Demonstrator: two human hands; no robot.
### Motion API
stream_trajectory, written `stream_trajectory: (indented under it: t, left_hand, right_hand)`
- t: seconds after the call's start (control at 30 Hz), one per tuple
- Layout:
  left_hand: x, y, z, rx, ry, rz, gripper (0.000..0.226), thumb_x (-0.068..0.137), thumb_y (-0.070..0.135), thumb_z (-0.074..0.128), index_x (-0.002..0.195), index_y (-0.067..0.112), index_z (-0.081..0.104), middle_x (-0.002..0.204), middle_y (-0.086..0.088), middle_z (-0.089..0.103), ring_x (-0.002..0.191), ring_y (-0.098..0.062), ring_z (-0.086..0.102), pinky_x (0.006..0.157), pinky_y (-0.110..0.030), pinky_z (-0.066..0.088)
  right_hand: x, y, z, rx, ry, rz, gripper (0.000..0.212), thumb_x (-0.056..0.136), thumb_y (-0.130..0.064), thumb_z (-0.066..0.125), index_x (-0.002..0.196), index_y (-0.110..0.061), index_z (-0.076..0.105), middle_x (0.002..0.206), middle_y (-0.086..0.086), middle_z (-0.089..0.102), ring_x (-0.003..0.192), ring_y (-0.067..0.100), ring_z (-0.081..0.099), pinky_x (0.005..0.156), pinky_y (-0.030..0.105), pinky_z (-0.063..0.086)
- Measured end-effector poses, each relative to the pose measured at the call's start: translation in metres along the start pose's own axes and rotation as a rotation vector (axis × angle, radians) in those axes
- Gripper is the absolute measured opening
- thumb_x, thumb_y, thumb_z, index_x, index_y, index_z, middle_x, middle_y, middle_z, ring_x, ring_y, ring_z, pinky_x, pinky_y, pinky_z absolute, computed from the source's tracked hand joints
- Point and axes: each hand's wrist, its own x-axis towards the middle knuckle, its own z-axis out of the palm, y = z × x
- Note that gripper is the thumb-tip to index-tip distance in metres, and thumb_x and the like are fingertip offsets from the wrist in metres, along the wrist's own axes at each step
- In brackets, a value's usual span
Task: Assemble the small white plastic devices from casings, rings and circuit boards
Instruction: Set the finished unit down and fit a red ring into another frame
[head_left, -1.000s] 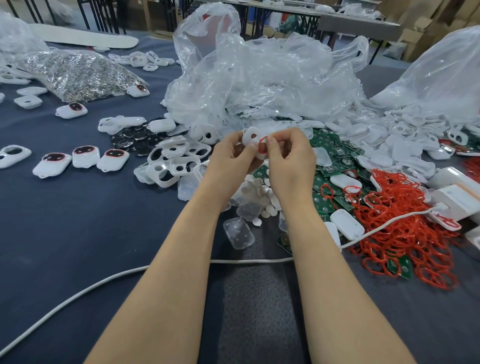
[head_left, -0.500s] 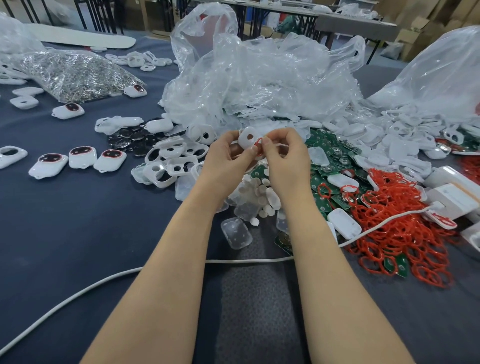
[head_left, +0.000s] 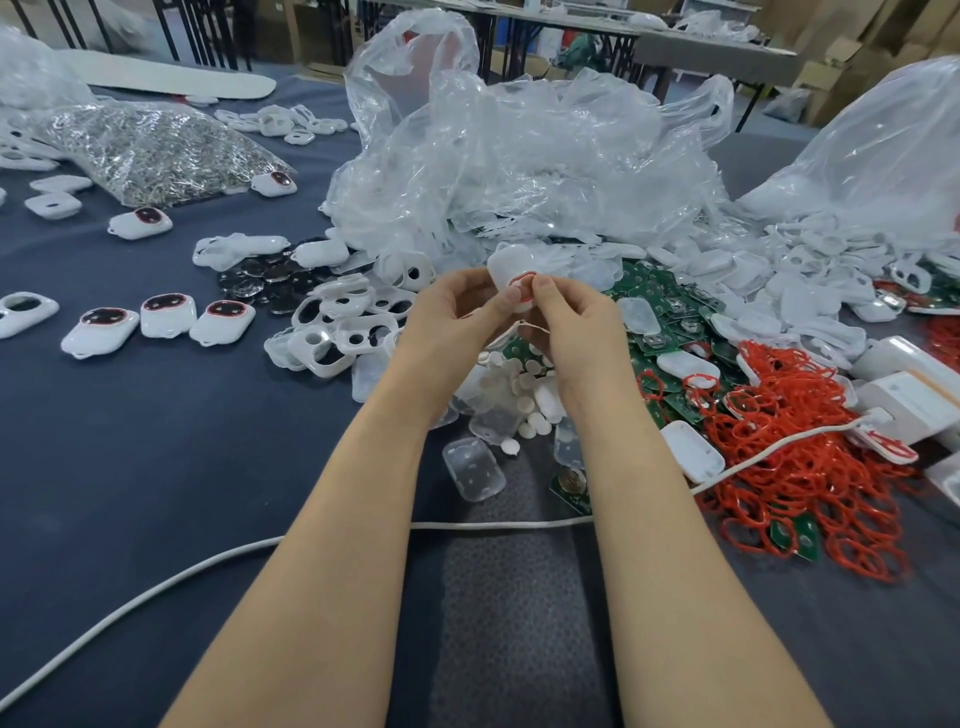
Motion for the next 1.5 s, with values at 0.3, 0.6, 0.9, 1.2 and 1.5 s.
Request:
stream_trajectory:
  t: [0.3, 0.6, 0.9, 1.2, 1.5]
  left_hand:
    - [0.0036, -0.002, -0.0037, -0.019, 0.016, -0.036, 0.022, 0.094, 0.003, 0.057, 0.116, 0.0, 0.056, 0.101, -0.013, 0.069, 0.094, -0.021, 0.069, 0.088, -0.026, 0.054]
    - [0.004, -0.0014, -0.0082, -0.181, -0.045, -0.11, 0.008, 0.09, 0.003, 0.062, 0.096, 0.006, 0.057, 0.085, -0.007, 0.072, 0.083, -0.017, 0.07, 0.084, -0.024, 0.056]
    - [0.005, -0.0028, -0.0057, -0.274, -0.063, -0.172, 0.007, 0.095, 0.007, 0.056, 0.097, 0.0, 0.058, 0.09, -0.01, 0.069, 0.083, -0.016, 0.068, 0.082, -0.02, 0.056]
    - [0.0037, -0.0068, -0.0012, 0.072, 0.028, -0.043, 0.011, 0.092, 0.014, 0.062, 0.084, 0.018, 0.056, 0.093, -0.007, 0.067, 0.09, -0.015, 0.066, 0.089, -0.031, 0.054]
    - [0.0054, -0.0034, -0.0055, 0.089, 0.058, -0.024, 0.006, 0.097, 0.017, 0.055, 0.098, 0.015, 0.061, 0.089, -0.001, 0.069, 0.087, -0.015, 0.065, 0.08, -0.024, 0.054]
  right_hand:
    - [-0.0022, 0.0003, 0.0, -0.096, -0.017, -0.046, 0.015, 0.095, -0.018, 0.056, 0.101, -0.008, 0.066, 0.083, 0.006, 0.065, 0.069, 0.011, 0.059, 0.063, 0.021, 0.051]
    - [-0.0007, 0.0024, -0.0024, -0.066, -0.057, -0.033, 0.013, 0.095, -0.019, 0.056, 0.092, -0.019, 0.069, 0.065, -0.008, 0.062, 0.052, 0.001, 0.053, 0.057, 0.021, 0.046]
    - [-0.0031, 0.0031, 0.0002, -0.179, 0.046, -0.129, 0.006, 0.094, -0.019, 0.058, 0.094, -0.023, 0.063, 0.077, 0.003, 0.066, 0.067, 0.011, 0.06, 0.066, 0.032, 0.052]
    - [-0.0095, 0.0014, 0.0042, -0.503, 0.088, -0.361, 0.012, 0.091, -0.013, 0.06, 0.1, -0.009, 0.067, 0.086, -0.002, 0.066, 0.081, 0.01, 0.061, 0.079, 0.023, 0.049]
    - [-0.0084, -0.0021, 0.0014, -0.396, 0.033, -0.293, 0.008, 0.087, -0.016, 0.067, 0.091, -0.018, 0.06, 0.077, -0.005, 0.058, 0.069, 0.004, 0.053, 0.064, 0.01, 0.045]
